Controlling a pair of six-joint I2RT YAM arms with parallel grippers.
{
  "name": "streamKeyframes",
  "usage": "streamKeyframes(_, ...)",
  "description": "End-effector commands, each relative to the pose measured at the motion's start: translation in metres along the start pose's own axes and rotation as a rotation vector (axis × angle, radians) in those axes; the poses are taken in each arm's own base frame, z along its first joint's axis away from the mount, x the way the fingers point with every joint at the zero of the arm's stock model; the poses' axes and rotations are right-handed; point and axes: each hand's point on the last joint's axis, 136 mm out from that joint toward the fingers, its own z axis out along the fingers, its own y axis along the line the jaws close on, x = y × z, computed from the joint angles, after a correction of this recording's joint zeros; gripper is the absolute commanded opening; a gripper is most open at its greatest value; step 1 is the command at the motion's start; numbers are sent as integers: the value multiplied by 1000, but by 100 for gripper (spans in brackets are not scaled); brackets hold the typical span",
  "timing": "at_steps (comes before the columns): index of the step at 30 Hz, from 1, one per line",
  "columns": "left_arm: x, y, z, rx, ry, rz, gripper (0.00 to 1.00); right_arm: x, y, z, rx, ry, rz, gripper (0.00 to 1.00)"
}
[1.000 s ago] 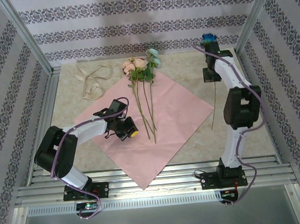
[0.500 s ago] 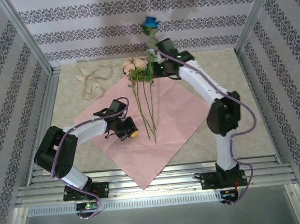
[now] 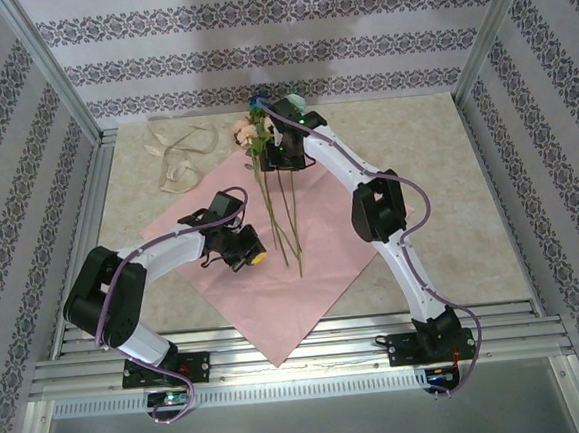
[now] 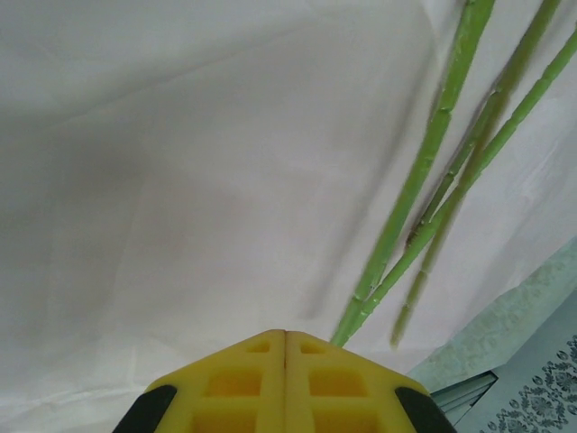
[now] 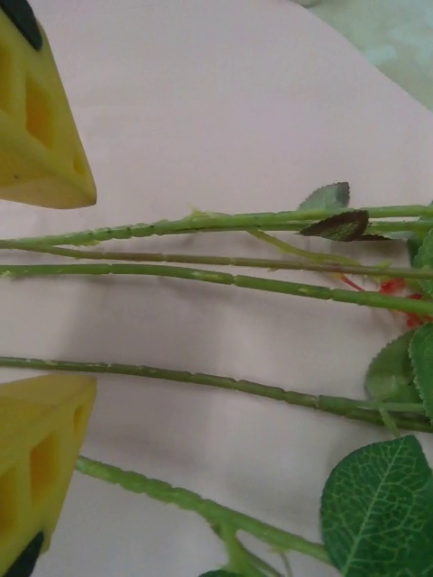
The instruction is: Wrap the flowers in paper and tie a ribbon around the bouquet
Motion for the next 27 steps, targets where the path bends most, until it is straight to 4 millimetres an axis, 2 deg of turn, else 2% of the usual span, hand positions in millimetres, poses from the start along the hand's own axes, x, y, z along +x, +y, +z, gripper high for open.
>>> streamKeyframes(1, -15, -2, -19, 4, -47, 3, 0, -2, 8, -66, -9, -63, -31, 57)
streamKeyframes(3, -24, 1, -22, 4, -51, -7, 0, 12, -3, -79, 10, -68, -9, 55)
streamKeyframes(5, -33, 3, -25, 2, -57, -11, 0, 31, -16, -82, 20, -53, 22, 54)
streamKeyframes(10, -58, 7, -33, -4, -88, -19, 0, 94, -63, -64, 59, 37, 152, 44)
streamKeyframes(13, -64, 11, -30, -21, -80, -13, 0, 115, -87, -50, 53, 69, 250, 40)
streamKeyframes(20, -64, 13, -1, -27, -25, -8, 0, 137, -144, -26, 158, 155, 358, 34)
streamKeyframes(27, -55, -3, 29, -13, 12, 3, 0, 140, -183, -28, 184, 168, 432, 33)
